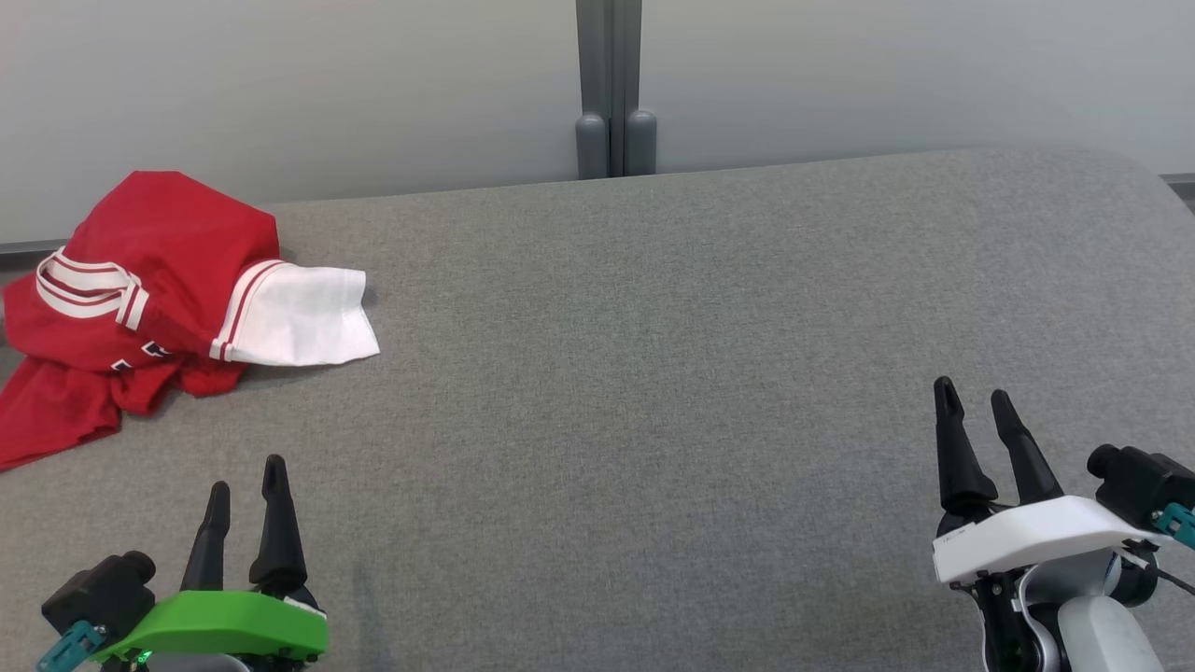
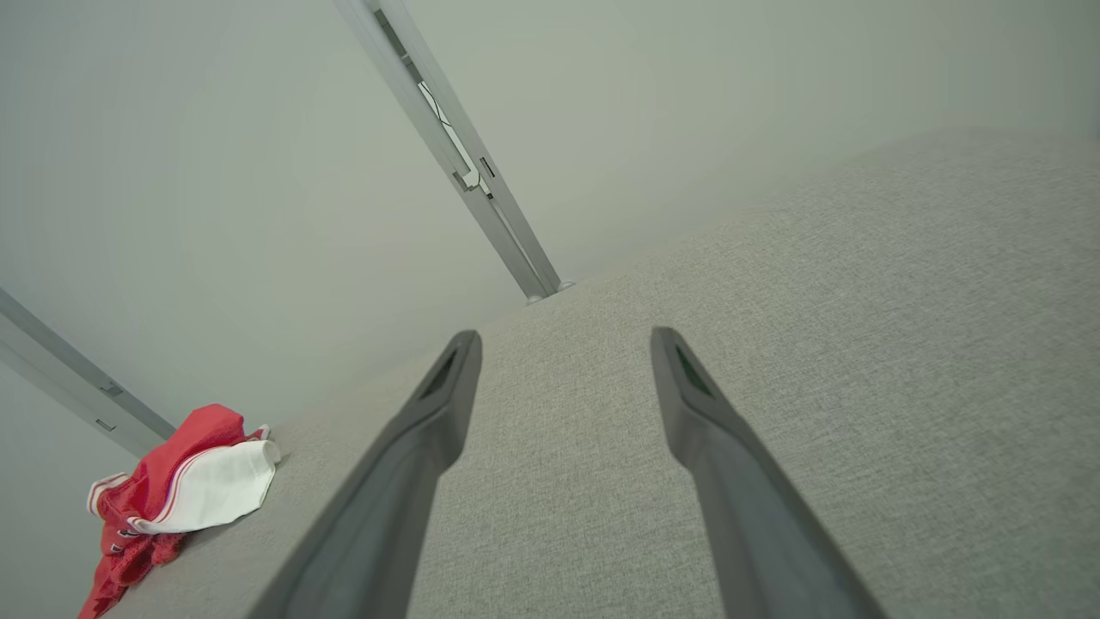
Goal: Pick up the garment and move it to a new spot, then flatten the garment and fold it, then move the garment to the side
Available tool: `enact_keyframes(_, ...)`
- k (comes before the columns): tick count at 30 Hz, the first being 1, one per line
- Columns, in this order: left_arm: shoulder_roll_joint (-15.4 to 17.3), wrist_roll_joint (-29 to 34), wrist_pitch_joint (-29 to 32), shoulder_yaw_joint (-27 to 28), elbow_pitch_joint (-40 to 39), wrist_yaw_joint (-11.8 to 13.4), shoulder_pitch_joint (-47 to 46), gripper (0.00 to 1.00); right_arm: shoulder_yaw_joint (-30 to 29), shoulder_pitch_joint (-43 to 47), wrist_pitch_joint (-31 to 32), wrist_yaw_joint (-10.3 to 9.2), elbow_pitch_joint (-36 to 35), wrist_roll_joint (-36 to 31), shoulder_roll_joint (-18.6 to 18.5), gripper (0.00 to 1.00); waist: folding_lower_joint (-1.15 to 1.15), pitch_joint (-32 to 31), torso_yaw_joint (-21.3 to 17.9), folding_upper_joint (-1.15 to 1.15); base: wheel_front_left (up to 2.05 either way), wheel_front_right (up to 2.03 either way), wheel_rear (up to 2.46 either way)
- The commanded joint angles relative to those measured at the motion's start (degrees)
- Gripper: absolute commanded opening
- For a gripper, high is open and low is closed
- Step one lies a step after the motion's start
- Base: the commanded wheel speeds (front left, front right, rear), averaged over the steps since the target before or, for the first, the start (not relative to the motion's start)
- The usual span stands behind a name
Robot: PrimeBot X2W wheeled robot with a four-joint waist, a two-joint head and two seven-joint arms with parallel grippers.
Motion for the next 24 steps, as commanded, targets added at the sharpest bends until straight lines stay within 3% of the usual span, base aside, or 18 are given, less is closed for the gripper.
enact_keyframes(1, 0.6, 2.2, -0.6, 0.0, -0.8, 0.1, -0.1, 1.00, 0.0, -0.2, -0.8, 0.02, -0.9, -2.2, -0.3, 1.00, 0.00, 0.0, 0.0, 0.00, 0.00, 0.00, 0.00)
enact_keyframes(24, 1.6, 15.8, -4.0, -0.3, -1.3, -0.5, 1.4, 1.00, -2.8, 0.6, -4.2, 0.01, 1.3, -16.6, -0.4, 1.00, 0.00, -0.2, 0.3, 0.00, 0.00, 0.00, 0.00)
